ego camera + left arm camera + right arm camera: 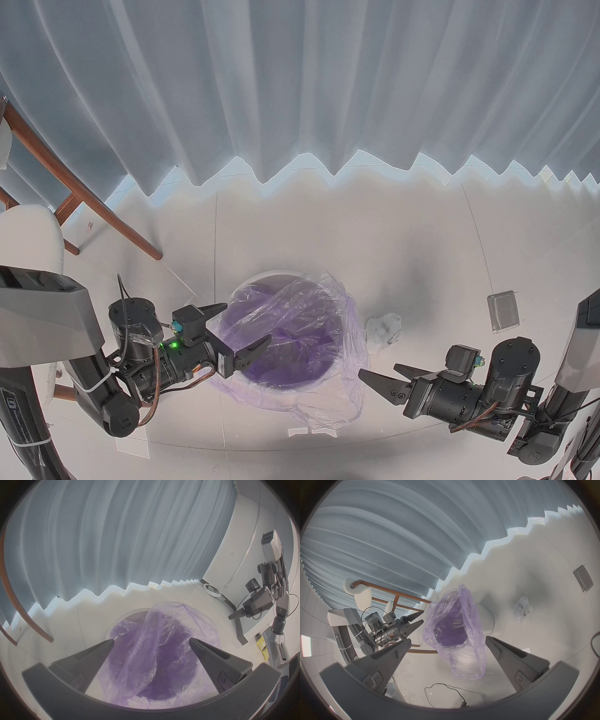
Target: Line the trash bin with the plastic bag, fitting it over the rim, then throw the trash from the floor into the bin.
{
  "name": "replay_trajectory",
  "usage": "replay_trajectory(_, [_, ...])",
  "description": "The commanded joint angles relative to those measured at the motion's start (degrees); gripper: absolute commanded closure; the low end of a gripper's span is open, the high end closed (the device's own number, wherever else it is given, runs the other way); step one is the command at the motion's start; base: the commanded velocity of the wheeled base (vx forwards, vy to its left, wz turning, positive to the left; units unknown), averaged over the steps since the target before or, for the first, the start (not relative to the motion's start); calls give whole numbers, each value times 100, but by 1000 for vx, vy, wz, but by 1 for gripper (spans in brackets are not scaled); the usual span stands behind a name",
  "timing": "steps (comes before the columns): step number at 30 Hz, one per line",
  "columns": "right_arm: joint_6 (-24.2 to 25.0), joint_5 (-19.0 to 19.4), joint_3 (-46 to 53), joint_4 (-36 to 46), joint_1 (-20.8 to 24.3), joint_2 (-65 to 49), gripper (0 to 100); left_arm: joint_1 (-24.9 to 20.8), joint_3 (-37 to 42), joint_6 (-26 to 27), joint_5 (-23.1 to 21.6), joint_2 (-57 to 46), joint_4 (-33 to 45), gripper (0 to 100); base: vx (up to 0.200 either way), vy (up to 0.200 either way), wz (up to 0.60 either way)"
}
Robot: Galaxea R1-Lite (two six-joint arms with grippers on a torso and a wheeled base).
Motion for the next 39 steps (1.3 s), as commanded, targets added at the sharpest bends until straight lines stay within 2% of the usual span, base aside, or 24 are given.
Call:
replay_trajectory(1, [2,1,-2,-85,9,2,0,17,-233,2,14,303,-1,0,0,0,0])
replay_trajectory(10, [-7,1,7,-76,53,-16,0,-9,-699,10,31,698,8,0,0,0,0])
replay_trajectory(27, [-7,1,16,-76,141,19,0,-27,-734,54,49,971,-1,0,0,0,0])
replay_trajectory(28, [-7,1,16,-76,141,19,0,-27,-743,63,49,971,-1,100,0,0,0])
replay_trajectory(39, [-7,1,16,-76,132,46,0,44,-830,2,31,891,-1,100,0,0,0])
